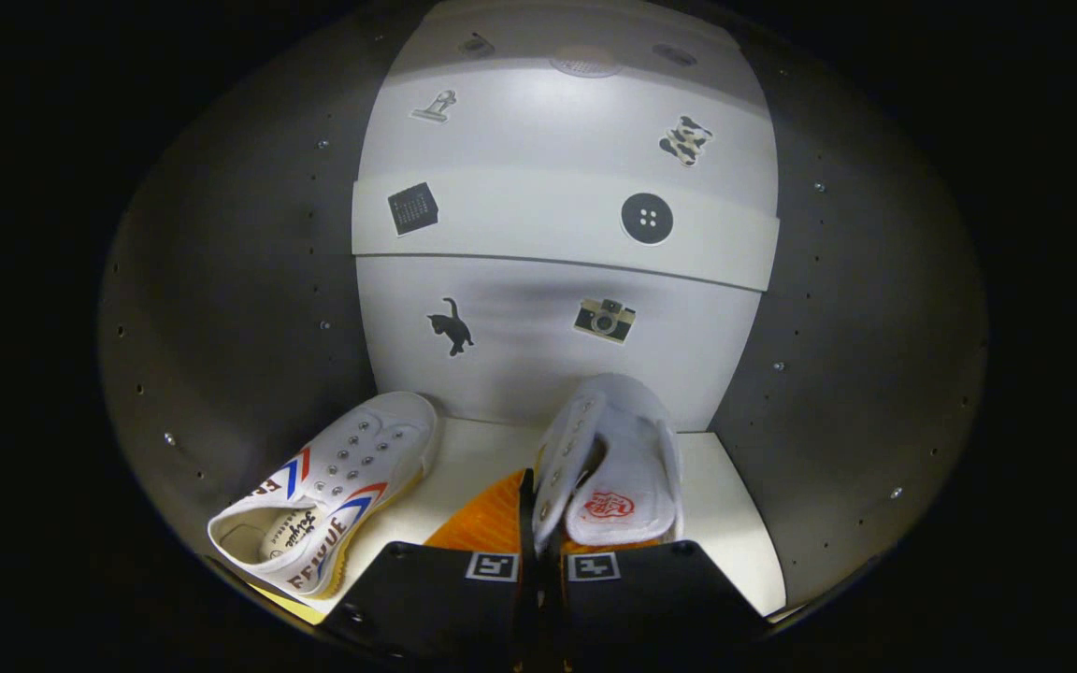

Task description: Open the shoe cabinet door, grab the shoes and put them into the shoe cabinet, then close the shoe cabinet door.

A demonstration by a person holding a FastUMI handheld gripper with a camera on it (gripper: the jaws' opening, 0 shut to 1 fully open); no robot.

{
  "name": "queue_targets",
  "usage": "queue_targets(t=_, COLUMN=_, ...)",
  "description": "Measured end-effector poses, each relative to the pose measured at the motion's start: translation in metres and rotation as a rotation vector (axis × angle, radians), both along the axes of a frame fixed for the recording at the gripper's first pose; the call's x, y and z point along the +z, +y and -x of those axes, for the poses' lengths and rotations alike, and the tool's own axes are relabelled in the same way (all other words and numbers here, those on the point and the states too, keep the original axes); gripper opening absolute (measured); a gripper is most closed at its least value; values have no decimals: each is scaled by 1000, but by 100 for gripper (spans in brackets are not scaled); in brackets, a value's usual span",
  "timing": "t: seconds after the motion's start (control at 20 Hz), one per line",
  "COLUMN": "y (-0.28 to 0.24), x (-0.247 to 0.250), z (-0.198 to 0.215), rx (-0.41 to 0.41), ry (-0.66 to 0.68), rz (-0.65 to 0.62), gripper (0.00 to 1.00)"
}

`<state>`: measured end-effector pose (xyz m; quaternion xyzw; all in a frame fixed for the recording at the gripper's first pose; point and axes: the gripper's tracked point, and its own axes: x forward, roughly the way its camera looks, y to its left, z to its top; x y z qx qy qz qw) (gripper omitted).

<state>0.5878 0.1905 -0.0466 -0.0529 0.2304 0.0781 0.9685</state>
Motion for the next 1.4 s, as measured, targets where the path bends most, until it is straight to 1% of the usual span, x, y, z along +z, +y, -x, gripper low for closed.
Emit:
queue_targets(t=0.3, y=12, x=-15, z=-4, rx=-10, ry=56, rz=-30, gripper=7)
queue_targets(t=0.35, y=16, x=-22, z=-1, rx=1, ry=84, rz=-33, gripper=9)
queue_targets(t=0.45, y=15, x=-22, z=-3, rx=-7, ry=71, rz=11, gripper=10)
queue_targets(t=0.55, y=17, x=-24, z=3, rx=0, ry=78, rz=29, gripper=14)
queue_targets(t=0.65, y=20, x=-24, z=7, rx=13, ry=89, rz=15, gripper=21)
queue_targets(t=0.95, y=25, x=-3, z=37, rx=22, ry=65, rz=-27, gripper=70)
queue_targets(t=1.1, y=24, x=16, z=60, rx=22, ry=17, rz=-21, gripper=94)
queue_targets(t=1.2, y=22, x=32, z=80, rx=26, ry=-23, rz=-17, gripper=99)
queue_targets(t=1.4, y=22, x=71, z=131, rx=47, ry=-135, rz=-20, gripper=99)
